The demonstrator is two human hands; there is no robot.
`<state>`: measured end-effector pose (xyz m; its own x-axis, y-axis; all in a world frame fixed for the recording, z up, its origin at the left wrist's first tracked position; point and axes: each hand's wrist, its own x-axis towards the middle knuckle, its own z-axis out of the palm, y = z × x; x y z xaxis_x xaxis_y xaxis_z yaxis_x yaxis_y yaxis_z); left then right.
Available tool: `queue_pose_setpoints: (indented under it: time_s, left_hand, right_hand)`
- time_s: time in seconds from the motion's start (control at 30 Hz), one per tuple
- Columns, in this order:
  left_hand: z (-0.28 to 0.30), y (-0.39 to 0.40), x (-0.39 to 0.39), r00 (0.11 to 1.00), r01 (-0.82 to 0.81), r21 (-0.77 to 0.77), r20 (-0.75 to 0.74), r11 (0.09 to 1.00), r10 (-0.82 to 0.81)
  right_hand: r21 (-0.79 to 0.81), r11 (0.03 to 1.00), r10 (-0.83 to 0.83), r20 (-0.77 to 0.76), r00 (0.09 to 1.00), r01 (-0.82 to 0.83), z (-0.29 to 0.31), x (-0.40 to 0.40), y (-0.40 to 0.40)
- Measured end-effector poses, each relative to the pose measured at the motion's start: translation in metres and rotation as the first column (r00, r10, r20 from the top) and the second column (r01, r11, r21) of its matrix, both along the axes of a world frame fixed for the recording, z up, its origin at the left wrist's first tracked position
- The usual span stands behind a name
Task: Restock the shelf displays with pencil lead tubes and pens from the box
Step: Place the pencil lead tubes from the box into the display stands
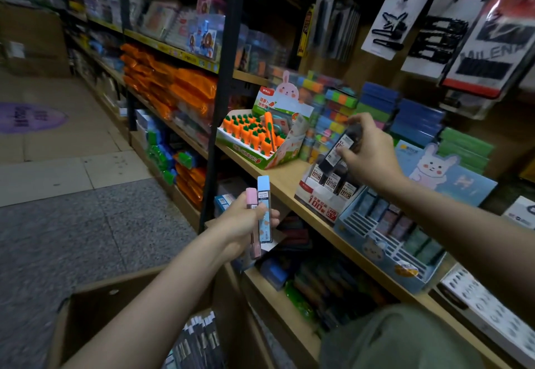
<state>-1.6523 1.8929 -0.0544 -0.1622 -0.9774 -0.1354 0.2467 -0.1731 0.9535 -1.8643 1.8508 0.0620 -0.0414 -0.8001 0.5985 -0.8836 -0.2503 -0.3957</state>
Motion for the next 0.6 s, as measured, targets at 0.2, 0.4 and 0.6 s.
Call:
queue_pose_setpoints:
  time_s: [0.2, 0.4, 0.6]
  left_hand:
    - [-0.001, -0.008, 0.000, 1.000, -0.004, 0.018, 0.013, 1.000, 0.004]
    - [-0.007, -0.012, -0.007, 1.000, -0.001, 0.013, 0.020, 1.000, 0.000]
    - [-0.008, -0.012, -0.013, 0.999, 0.046, 0.000, 0.029, 0.999, -0.046]
  right_hand:
    - [0.025, 1.000, 0.014, -0.209, 0.978, -0.009, -0.019, 0.008, -0.021]
    - [0.074, 0.997, 0.011, -0.305, 0.952, 0.013, -0.033, 0.010, -0.027]
    - [0.051, 0.998, 0.058, -0.396, 0.917, -0.041, -0.031, 0.001, -0.029]
